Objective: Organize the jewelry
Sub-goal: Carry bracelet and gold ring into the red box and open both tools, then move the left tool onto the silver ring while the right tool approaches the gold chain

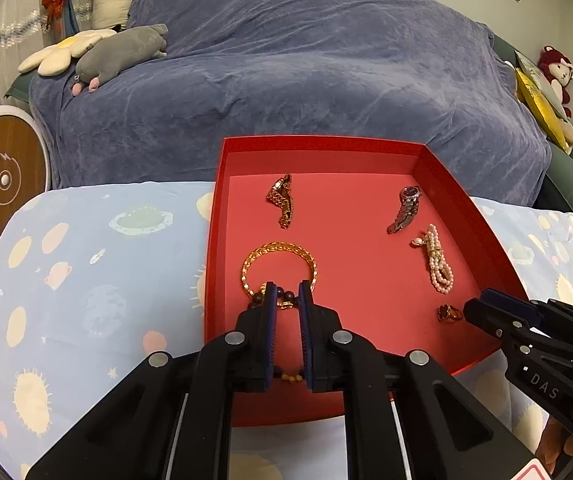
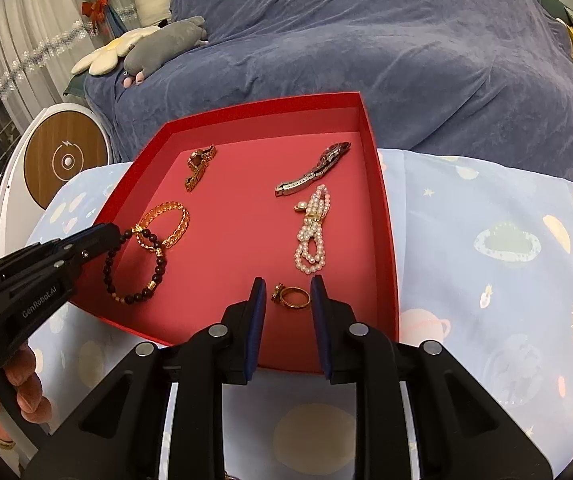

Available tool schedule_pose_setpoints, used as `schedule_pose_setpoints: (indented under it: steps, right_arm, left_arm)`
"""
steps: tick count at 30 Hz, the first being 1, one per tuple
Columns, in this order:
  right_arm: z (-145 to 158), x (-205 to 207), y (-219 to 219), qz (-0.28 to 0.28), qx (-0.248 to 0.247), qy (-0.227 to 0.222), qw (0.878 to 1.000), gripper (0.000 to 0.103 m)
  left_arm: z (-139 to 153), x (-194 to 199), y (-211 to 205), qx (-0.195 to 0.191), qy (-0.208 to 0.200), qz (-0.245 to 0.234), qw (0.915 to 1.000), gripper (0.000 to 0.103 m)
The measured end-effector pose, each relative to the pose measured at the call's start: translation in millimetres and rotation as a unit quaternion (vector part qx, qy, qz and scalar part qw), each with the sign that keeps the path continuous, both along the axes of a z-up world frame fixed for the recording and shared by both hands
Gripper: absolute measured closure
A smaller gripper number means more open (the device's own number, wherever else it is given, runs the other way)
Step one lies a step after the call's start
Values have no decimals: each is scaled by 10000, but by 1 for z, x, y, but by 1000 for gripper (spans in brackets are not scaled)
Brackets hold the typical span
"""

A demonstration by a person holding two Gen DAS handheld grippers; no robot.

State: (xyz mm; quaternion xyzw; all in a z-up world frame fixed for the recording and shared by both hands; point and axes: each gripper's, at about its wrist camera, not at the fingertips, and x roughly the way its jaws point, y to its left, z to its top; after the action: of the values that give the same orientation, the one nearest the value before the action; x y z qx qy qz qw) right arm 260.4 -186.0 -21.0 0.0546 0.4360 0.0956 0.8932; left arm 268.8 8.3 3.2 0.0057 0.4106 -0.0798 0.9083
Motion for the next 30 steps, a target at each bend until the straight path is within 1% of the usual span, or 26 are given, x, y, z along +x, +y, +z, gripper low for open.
schedule_pose_setpoints:
  steps: [3,6,10,14,16,19,21,23,25,27,29,30]
  right_arm:
    - [0,-4,2,50,-54,21,10000,81]
    - [0,-9,3,63,-126,16,9999,81]
    - [0,-14,0,47,-109,67,9999,80]
    - [1,-17,-2,50,-122,112,9999,80]
    - [2,-19,-2,66,-155,123,9998,80]
    - [4,-25,-1,87,-290,107,9995,79]
    - [11,-32,-3,10,-352,-29,9994,79]
    - [21,-40,-5,9,-281,-103,9996,79]
    - [31,-51,-9,38,-171,-128,9998,79]
    - [36,-69,-10,58,-133,-111,9998,79]
    - [36,-87,-11,63,-124,7,9999,79]
    - [34,-96,-12,54,-94,80,9999,79]
  left_arm:
    - [0,0,4,-10,38,58,10000,92]
    - [-3,-3,7,85,74,90,9999,92]
    - [-8,-7,11,123,218,99,9996,92]
    - [-17,-13,13,195,406,9,9990,92]
    - [-18,-17,13,295,364,3,9989,92]
    - [-20,-22,14,268,398,-16,9988,92]
    - [-18,-24,16,305,361,54,9989,92]
    - [-14,-27,21,236,372,152,9989,92]
    - [-7,-32,26,39,402,206,9990,92]
    - [1,-42,30,23,321,325,9990,91]
    - [9,-56,32,-64,243,342,9991,87]
    - [12,-64,33,-127,237,345,9990,80]
